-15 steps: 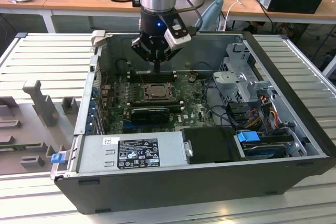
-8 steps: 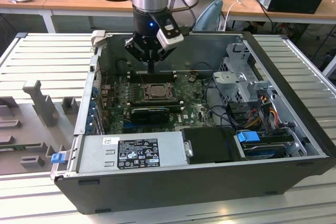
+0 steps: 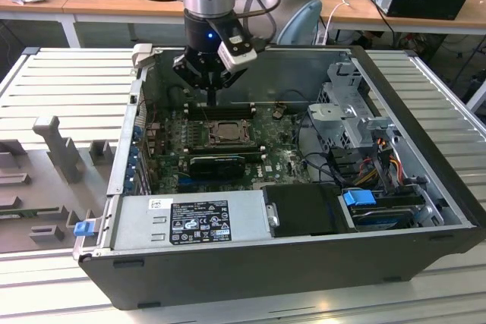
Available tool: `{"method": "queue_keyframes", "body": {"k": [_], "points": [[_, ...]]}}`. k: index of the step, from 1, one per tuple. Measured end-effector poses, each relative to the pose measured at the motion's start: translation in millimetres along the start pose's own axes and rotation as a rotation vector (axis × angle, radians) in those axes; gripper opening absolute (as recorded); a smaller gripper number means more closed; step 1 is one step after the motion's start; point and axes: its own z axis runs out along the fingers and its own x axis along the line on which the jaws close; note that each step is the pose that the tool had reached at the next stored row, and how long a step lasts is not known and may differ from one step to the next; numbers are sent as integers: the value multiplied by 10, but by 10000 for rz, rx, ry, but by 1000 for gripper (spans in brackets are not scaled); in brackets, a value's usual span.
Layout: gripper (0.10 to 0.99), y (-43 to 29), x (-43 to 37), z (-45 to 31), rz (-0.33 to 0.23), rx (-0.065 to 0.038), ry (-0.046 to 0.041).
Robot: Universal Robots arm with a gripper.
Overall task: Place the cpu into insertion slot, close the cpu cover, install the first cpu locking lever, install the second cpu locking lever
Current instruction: 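Install the first cpu locking lever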
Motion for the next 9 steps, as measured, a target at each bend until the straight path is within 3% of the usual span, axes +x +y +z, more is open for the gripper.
{"method": "queue_keyframes", "body": {"k": [3,9], "points": [[106,-2,69,0,-8,0,1],[106,-4,289,13,-31,-3,6]]}}
